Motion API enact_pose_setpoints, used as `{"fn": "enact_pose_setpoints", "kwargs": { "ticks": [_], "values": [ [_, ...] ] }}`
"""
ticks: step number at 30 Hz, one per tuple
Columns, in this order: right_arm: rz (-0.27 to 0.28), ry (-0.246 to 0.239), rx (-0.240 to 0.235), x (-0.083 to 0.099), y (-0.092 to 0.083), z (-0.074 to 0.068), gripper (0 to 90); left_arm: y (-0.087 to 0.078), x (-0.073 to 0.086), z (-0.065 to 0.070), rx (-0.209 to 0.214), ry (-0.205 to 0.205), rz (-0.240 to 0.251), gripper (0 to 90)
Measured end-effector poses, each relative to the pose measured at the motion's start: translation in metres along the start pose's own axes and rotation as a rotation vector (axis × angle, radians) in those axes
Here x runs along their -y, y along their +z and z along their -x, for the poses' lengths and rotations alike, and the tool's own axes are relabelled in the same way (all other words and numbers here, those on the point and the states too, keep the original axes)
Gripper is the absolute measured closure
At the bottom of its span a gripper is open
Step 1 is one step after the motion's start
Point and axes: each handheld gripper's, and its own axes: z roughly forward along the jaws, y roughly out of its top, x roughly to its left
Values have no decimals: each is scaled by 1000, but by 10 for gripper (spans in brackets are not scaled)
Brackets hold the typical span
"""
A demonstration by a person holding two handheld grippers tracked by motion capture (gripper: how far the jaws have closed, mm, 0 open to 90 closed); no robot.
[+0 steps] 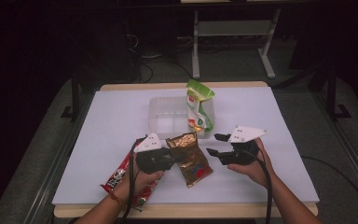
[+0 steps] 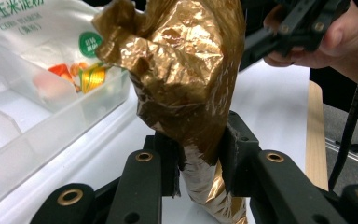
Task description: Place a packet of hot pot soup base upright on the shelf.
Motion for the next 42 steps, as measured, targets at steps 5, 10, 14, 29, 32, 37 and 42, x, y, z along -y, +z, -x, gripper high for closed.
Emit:
{"fn": "enact_pose_setpoints", "kwargs": {
  "ticks": [5, 10, 14, 29, 32, 37, 42],
  "values": [
    [-55, 15, 22, 5, 1, 1, 340, -2, -3, 1, 2, -10, 25, 713],
    [-94, 39, 49, 23, -10, 3, 276, -7, -8, -2, 0, -33, 58, 716],
    [-83, 72, 95, 38, -19, 7, 244, -13, -14, -3, -21, -38, 89, 716],
    [-49, 76, 192, 66, -29, 14, 225, -29, -28, -20, -122, -34, 151, 717],
    [-45, 68, 197, 66, -26, 12, 221, -32, -33, -23, -143, -29, 166, 718],
    [-27, 63, 208, 66, -26, 10, 222, -37, -42, -29, -181, -34, 180, 718],
    [-34, 66, 223, 66, -28, 9, 222, -42, -51, -37, -240, -51, 183, 718]
  ]
}}
